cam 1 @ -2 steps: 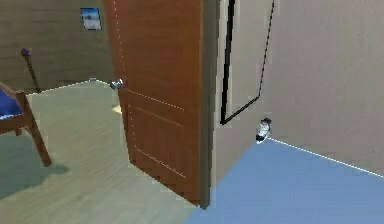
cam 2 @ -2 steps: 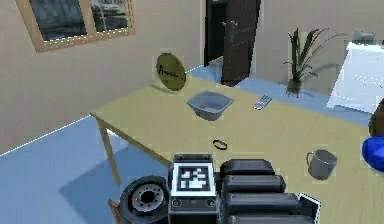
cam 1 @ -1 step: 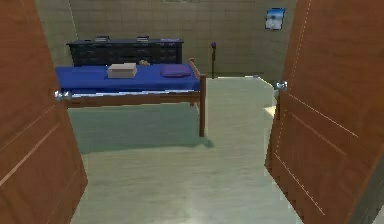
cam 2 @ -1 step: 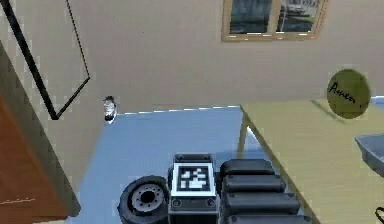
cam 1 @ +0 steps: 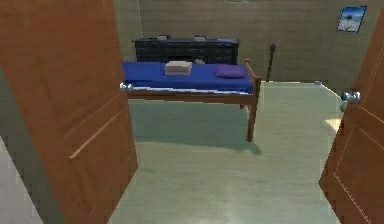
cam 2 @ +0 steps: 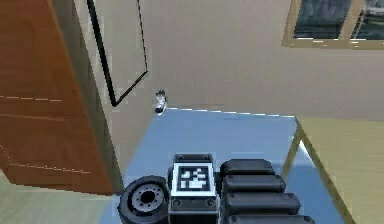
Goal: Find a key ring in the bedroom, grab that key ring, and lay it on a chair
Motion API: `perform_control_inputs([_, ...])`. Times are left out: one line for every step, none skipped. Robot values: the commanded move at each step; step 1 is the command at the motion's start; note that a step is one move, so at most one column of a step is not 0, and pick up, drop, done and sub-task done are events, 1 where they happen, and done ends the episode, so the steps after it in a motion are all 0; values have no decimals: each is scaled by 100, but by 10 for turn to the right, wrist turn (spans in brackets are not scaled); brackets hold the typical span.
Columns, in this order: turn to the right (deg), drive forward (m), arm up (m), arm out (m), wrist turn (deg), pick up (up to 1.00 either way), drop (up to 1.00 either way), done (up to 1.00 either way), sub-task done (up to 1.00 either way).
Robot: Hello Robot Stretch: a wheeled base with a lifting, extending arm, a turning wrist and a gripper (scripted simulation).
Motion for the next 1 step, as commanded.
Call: perform_control_inputs([0,10,0,0,0,0,0,0,0])
